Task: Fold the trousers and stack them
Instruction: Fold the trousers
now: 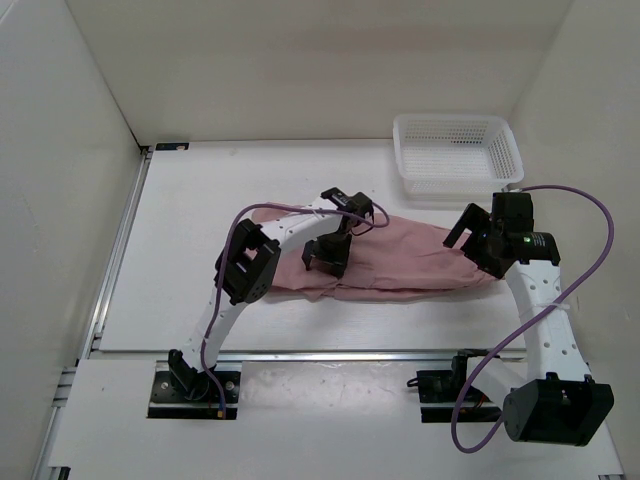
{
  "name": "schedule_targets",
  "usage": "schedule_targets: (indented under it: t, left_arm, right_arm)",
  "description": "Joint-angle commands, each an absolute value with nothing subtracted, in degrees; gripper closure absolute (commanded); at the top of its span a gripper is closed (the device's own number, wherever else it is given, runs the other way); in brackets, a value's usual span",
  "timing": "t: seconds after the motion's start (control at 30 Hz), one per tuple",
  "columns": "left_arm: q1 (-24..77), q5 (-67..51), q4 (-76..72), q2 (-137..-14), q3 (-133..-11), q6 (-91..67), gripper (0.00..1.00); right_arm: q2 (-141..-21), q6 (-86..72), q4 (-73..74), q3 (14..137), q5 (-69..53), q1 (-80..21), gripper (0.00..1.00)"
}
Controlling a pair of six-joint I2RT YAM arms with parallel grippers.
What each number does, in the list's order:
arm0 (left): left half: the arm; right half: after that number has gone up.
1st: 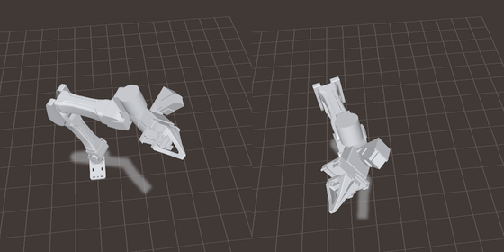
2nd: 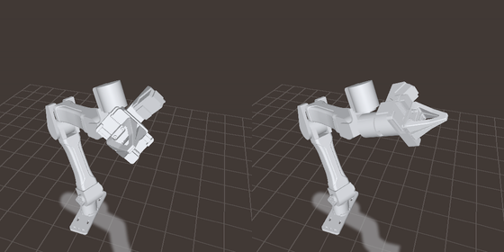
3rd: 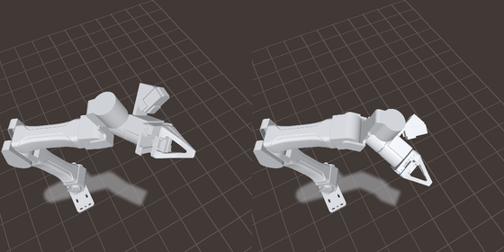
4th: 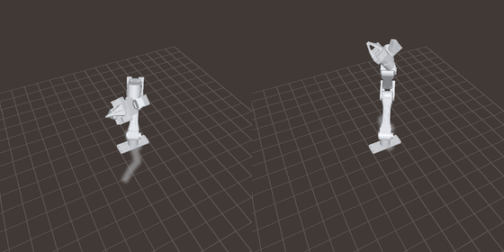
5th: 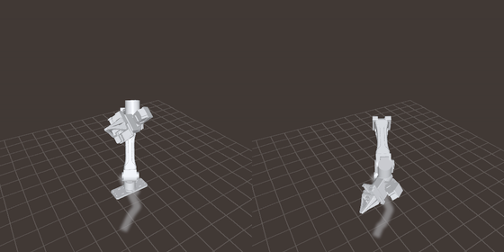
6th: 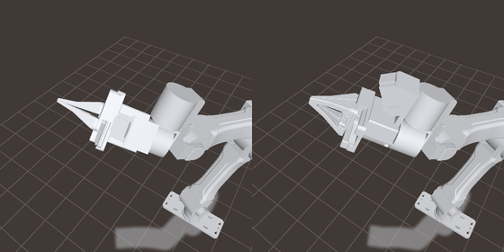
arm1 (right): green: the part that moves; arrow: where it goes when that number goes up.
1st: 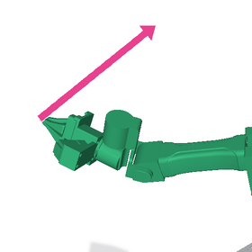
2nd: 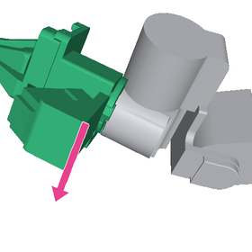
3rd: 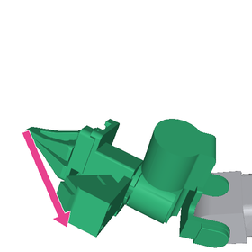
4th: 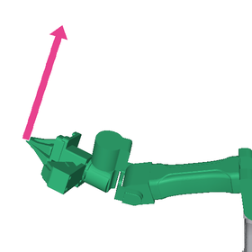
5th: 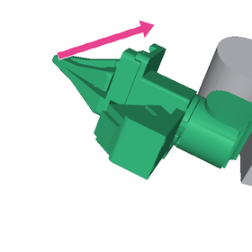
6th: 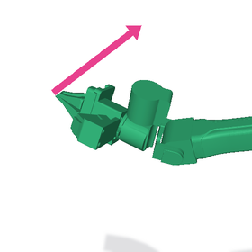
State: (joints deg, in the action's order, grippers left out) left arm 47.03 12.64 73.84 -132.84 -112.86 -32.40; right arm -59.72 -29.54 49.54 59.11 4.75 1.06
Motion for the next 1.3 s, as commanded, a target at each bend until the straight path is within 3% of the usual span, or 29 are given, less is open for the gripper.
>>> schedule_targets:
  t: [0.0, 0.03, 0.07, 0.17, 0.23, 0.67, 1.27]
  left_arm:
    - [47.46, 13.18, 73.56, -131.75, -112.41, -31.90, 0.30]
    - [47.46, 13.18, 73.56, -131.75, -113.89, -31.21, 0.50]
    - [47.46, 11.36, 74.09, -131.75, -114.52, -30.24, 0.58]
    - [46.94, 8.17, 73.48, -129.38, -116.80, -28.56, 0.82]
    - [45.72, 7.65, 74.09, -126.92, -117.94, -28.04, 0.89]
    - [41.49, 3.08, 72.95, -119.00, -117.95, -26.98, 0.89]
    - [42.97, -4.83, 70.33, -113.29, -124.55, -29.62, 0.89]
  right_arm:
    - [-58.98, -28.92, 48.69, 58.80, 5.01, 1.23, 0.00]
    - [-58.97, -28.92, 48.69, 58.80, 5.01, 1.23, 0.00]
    - [-58.97, -28.92, 48.69, 58.80, 5.01, 1.23, 0.00]
    - [-58.97, -28.92, 48.69, 58.80, 5.01, 1.23, 0.00]
    - [-58.97, -28.92, 48.69, 58.80, 5.01, 1.23, 0.00]
    - [-58.97, -28.92, 49.22, 58.80, 5.54, 1.23, 0.00]
    - [-58.45, -28.39, 49.22, 58.27, 7.12, 1.23, 0.00]
